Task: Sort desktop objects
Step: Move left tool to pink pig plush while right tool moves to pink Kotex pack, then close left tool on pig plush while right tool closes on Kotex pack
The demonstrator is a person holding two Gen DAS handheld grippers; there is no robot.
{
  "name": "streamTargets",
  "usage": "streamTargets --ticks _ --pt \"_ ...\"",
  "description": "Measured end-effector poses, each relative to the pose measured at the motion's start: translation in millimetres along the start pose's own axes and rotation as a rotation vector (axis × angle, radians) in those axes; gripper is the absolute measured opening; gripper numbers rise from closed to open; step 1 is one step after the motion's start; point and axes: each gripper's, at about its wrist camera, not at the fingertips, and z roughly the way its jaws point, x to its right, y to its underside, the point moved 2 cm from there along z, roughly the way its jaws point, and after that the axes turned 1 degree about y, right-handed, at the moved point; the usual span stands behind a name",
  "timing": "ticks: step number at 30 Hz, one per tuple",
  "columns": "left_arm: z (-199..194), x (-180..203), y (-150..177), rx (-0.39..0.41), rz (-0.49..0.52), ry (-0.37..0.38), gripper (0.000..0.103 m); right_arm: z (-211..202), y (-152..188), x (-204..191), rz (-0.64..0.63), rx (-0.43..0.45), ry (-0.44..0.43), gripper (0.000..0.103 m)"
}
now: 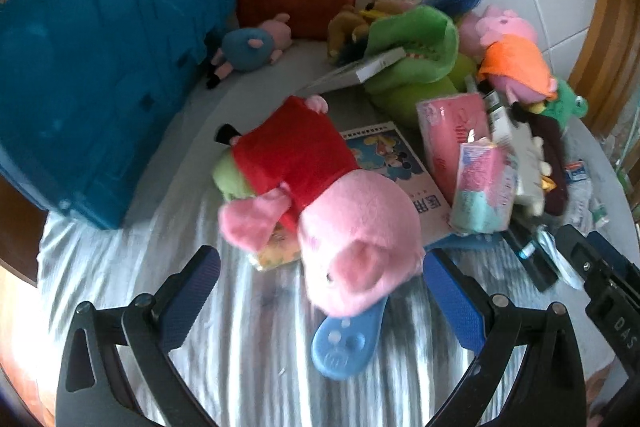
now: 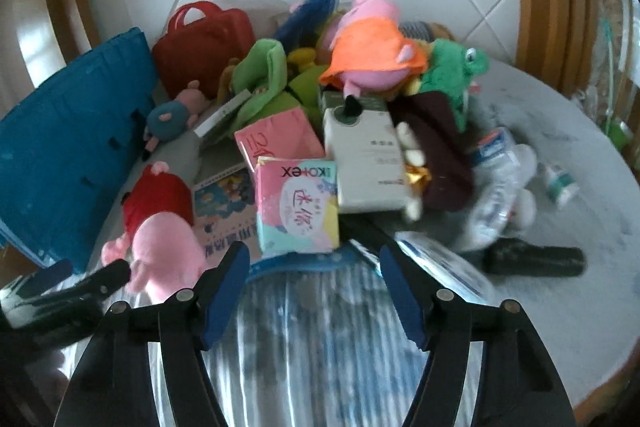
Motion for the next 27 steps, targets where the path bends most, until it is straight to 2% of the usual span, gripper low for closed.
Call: streamTargets --ticks 5,7,15,18,22,25,27 --pt "39.5 12.5 -6.0 -0.037 -0.012 -0.030 0.103 46.5 -6.2 2.1 0.008 -0.060 -0.048 0.068" --pt "49.4 13.9 -7.0 -0.040 -0.033 -0.020 0.103 60.6 -8.4 2.4 -0.002 -0.080 -0.063 0.068" --pt "72.2 14.3 -15.1 -0.032 -0.065 -0.029 0.103 98.2 -14.7 5.4 0.009 -0.106 -0.115 0.085" --pt "74.8 12.6 -18.2 -0.041 -0.059 0.003 0.103 106.7 -15.6 9.6 0.039 -0.123 -0.152 0.086" --pt "70.6 7.3 -23.9 -0.040 -0.071 0.005 0.103 115.2 -16.8 -3.0 -0.024 -0.144 -0.134 0.081" --pt "81.1 13.3 -28.1 -0.055 -0.085 -0.001 0.103 121.4 -19.6 -12.5 -0.076 -0.129 -0.076 0.077" --pt "86.5 13.3 -28.5 -0.052 -0.088 -0.007 0.102 121.9 -20.7 -10.8 -0.092 -0.128 -0.067 0.075"
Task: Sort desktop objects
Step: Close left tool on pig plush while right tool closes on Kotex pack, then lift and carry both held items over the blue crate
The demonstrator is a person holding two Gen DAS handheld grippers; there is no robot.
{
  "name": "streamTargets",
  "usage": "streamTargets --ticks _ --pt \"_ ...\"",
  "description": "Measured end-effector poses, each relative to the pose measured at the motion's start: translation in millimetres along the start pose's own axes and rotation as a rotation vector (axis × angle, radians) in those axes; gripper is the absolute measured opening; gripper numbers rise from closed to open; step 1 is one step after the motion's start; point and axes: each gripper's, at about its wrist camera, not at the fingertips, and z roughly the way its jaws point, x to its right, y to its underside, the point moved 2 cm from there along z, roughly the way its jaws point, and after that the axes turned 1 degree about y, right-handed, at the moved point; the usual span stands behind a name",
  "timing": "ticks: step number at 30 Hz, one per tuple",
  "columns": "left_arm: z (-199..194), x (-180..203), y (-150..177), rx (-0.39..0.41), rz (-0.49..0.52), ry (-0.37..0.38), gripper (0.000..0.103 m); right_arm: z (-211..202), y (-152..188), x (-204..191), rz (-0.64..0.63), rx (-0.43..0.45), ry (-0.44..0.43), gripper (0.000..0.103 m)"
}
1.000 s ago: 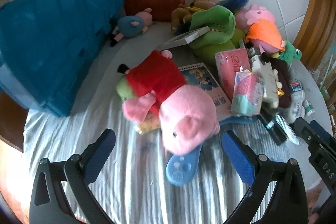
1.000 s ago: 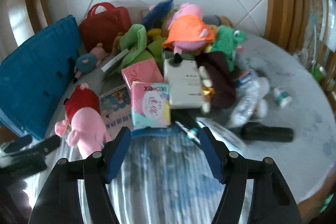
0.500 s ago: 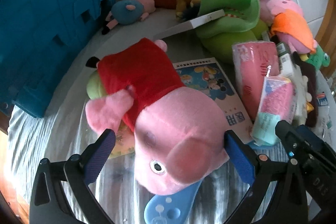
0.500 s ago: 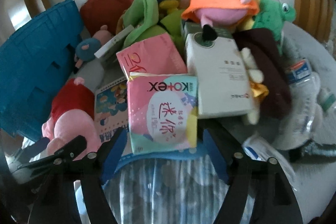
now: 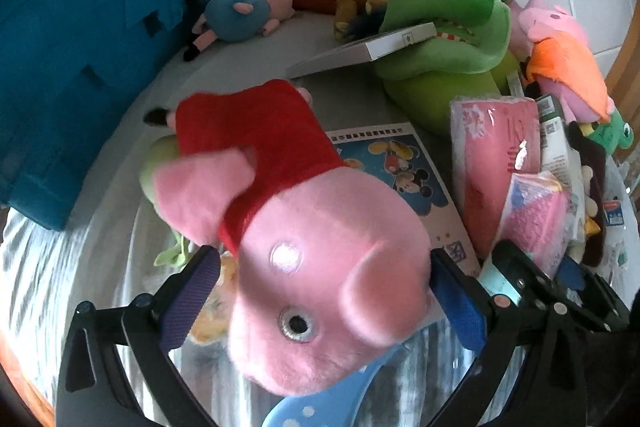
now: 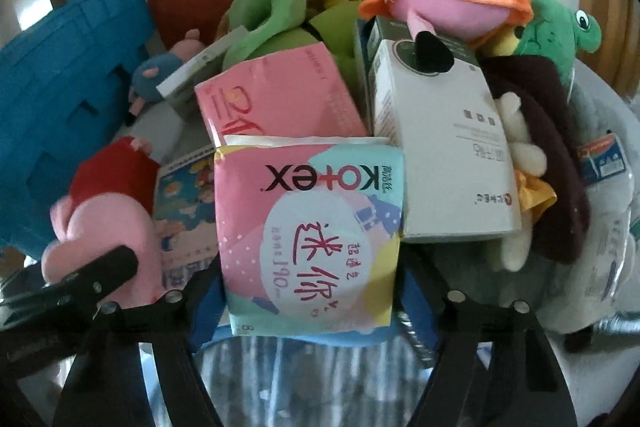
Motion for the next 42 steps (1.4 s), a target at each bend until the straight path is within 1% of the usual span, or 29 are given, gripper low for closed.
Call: streamTargets --ticks 1,2,4,6,9,11,13,14,16,17,19,20,21,23,26,27,28,29,30,32,35,39,42 --pt "0.4 -2.9 1.5 0.000 0.005 -0.022 0.098 -0.9 0.8 0.9 -0.009 -0.004 -0.004 0.072" --pt "-1.0 -6.4 3.0 -0.002 0.008 -0.035 0.084 -2.0 1.7 0.7 -0.017 -0.011 -0.007 0.070" --pt "-3.2 -20.9 8.2 -0.024 0.025 -0.092 0.083 -4.5 3.1 -1.0 -0.011 -0.021 -0.012 0.070" --pt "-6.1 -42.6 17.3 -0.047 0.013 -0.157 0.082 -5.6 6.4 -3.7 -0.002 -0.031 -0.035 0.069" --pt "-14.9 -58.5 24.3 -0.044 -0.006 -0.189 0.082 -6.3 12.9 -17.0 -0.018 -0.041 -0.067 0.069" --pt "-22.2 -63.0 25.1 -0.038 -0.020 -0.154 0.083 -7.2 16.0 -28.5 -0.040 -0.045 -0.083 0.069" --pt "-30.4 -64.6 24.2 -0.028 -0.036 -0.124 0.087 -7.2 18.4 -36.3 -0.054 -0.044 -0.082 0.070" --pt "-34.4 -64.8 22.1 -0.012 -0.043 -0.117 0.088 -7.2 18.7 -37.9 -0.060 -0.039 -0.069 0.070" --pt "-35.8 -64.1 16.1 0.010 -0.054 -0.127 0.094 -5.9 18.7 -37.1 -0.058 -0.034 -0.042 0.073" --pt "-32.4 -64.0 13.3 0.008 -0.060 -0.132 0.097 -4.8 19.4 -37.1 -0.055 -0.035 -0.034 0.075" --pt "-19.2 -66.2 9.9 -0.020 -0.086 -0.138 0.097 -2.6 22.0 -32.7 -0.047 -0.038 -0.027 0.077" --pt "-10.7 -67.9 10.6 -0.049 -0.109 -0.112 0.098 -1.3 24.5 -30.8 -0.048 -0.046 -0.024 0.079" --pt "-5.9 -69.6 12.5 -0.059 -0.138 -0.077 0.098 -0.1 26.7 -30.3 -0.049 -0.049 -0.024 0.081" --pt "-2.8 -68.7 15.5 -0.050 -0.159 -0.057 0.098 5.1 29.2 -31.7 -0.056 -0.048 -0.014 0.090" --pt "2.8 -62.9 15.7 -0.039 -0.148 -0.062 0.099 11.9 28.7 -31.2 -0.054 -0.048 -0.014 0.090" --pt "6.3 -60.3 15.6 -0.041 -0.139 -0.057 0.099 13.1 28.2 -30.3 -0.051 -0.043 -0.010 0.090" --pt "10.3 -57.4 16.5 -0.048 -0.129 -0.055 0.095 13.4 28.0 -29.4 -0.048 -0.038 -0.012 0.084" --pt "13.3 -53.4 17.9 -0.053 -0.123 -0.023 0.078 14.3 28.3 -30.2 -0.057 -0.036 -0.009 0.076" --pt "13.1 -50.1 18.6 -0.050 -0.121 -0.019 0.076 15.2 28.3 -30.4 -0.062 -0.032 -0.009 0.076" --pt "7.3 -44.7 19.6 -0.037 -0.095 -0.038 0.072 13.4 29.7 -28.1 -0.064 -0.030 -0.025 0.073" --pt "-7.0 -42.0 20.8 -0.026 -0.068 -0.051 0.070 2.5 28.0 -22.5 -0.037 -0.009 -0.043 0.072" --pt "-39.8 -36.6 14.2 0.032 -0.033 -0.072 0.070 -20.9 20.2 -23.8 -0.043 0.027 -0.058 0.072" --pt "-69.4 -32.6 6.0 0.072 -0.019 -0.072 0.070 -42.6 11.2 -31.2 -0.059 0.055 -0.080 0.072"
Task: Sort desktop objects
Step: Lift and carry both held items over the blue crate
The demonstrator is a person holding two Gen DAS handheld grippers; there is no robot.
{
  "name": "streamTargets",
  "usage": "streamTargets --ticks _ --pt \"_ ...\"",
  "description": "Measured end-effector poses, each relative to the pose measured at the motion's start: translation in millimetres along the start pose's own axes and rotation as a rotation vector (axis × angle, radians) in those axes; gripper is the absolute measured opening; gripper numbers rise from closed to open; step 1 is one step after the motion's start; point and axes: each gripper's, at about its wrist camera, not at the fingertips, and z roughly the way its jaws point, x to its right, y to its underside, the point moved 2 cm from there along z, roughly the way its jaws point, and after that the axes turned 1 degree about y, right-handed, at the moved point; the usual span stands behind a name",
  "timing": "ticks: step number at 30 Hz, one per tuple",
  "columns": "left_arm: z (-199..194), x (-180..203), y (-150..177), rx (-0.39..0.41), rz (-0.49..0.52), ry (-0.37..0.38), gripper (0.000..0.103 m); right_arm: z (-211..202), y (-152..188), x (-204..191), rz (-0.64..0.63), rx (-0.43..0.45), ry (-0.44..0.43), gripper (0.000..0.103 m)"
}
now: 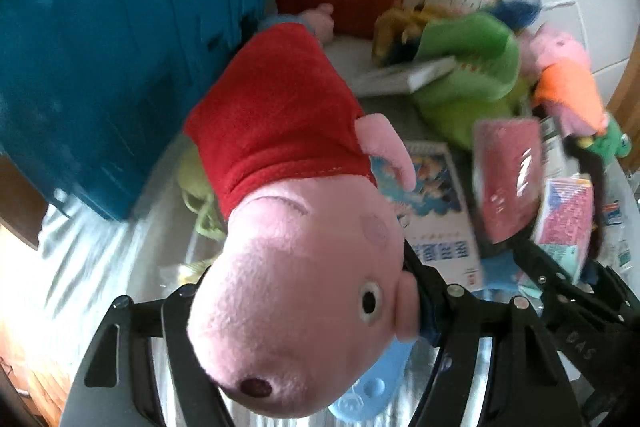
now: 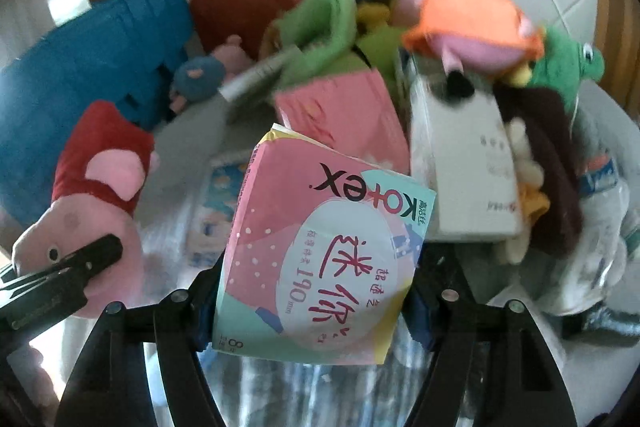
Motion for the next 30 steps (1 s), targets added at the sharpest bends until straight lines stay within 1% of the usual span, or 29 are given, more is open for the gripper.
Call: streamTargets --ticks 4,10,13,21,26,30 --pt "-35.9 -3.1 -19.5 0.054 0.001 -0.014 0.070 -31.9 -21.9 -18.7 -0.042 0.055 -0.032 0.072" --pt "-91.5 -25.2 -40.7 0.137 -0.025 -0.039 0.070 -78.4 -53.8 -51.6 -0.101 0.148 -0.069 0.072" --pt "-115.4 -33.8 -48.0 0.175 -0.038 -0.056 0.070 -97.8 -70.7 -69.6 -0.135 0.193 -0.084 0.072" --pt "-171.1 -62.6 -58.0 0.288 -0.069 -0.079 0.071 -155.3 -93.4 -118.3 -0.223 0.308 -0.130 0.072" --pt "-206.7 -100.3 -66.4 0.365 -0.090 -0.087 0.070 -174.7 -108.5 -156.3 -0.262 0.365 -0.158 0.072" --pt "-221.9 -134.4 -83.9 0.421 -0.083 -0.104 0.071 -182.1 -121.4 -195.3 -0.263 0.413 -0.203 0.072"
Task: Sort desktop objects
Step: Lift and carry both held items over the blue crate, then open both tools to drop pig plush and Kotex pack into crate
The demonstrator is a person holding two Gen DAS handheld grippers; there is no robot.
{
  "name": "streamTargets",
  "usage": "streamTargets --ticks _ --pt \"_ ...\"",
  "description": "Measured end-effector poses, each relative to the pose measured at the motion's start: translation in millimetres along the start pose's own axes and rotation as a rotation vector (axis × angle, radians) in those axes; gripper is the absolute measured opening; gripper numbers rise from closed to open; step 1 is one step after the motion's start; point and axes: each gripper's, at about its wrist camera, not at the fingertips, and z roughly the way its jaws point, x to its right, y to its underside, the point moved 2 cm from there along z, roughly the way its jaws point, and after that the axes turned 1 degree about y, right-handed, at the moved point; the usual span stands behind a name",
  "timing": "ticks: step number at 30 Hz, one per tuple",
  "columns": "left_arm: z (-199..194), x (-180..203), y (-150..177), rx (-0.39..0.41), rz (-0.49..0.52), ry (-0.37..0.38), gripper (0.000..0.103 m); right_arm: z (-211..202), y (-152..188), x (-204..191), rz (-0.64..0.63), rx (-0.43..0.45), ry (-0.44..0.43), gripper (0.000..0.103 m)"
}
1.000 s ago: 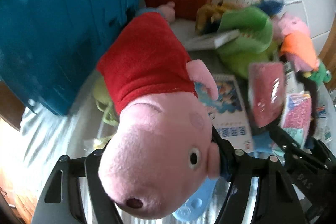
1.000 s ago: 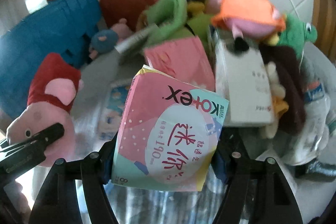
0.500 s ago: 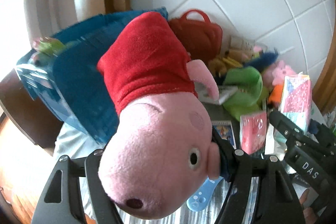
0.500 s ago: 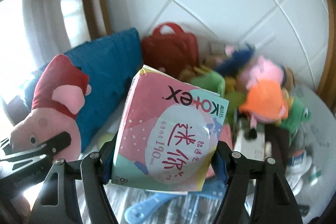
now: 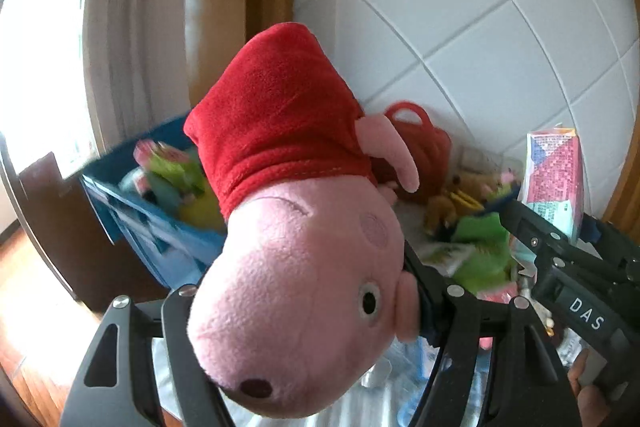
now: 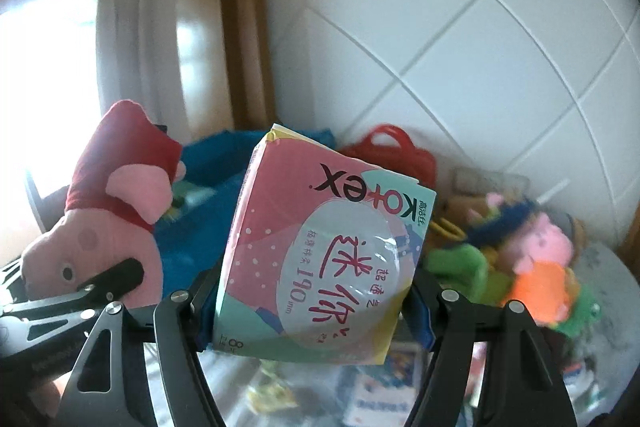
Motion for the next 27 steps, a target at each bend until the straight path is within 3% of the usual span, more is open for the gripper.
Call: streamTargets --ticks 8,16,23,27 --pt "30.6 -103.8 -60.9 0.072 0.019 -0.037 0.071 50.0 -47.1 -104.2 -0.004 0.076 -0.059 0.072" --pt "84.3 -185.0 -108.4 0.054 0.060 -0.025 0.071 113.1 -85.1 -185.9 -0.006 0.082 -0.059 0.072" --pt "131.4 -214.7 -113.9 -0.009 0.054 0.007 0.077 151.5 -92.8 -209.8 -0.022 0.023 0.002 0.073" --pt "145.4 -221.2 -110.4 -0.027 0.057 0.021 0.085 168.4 -87.7 -214.6 -0.015 -0.013 0.056 0.081"
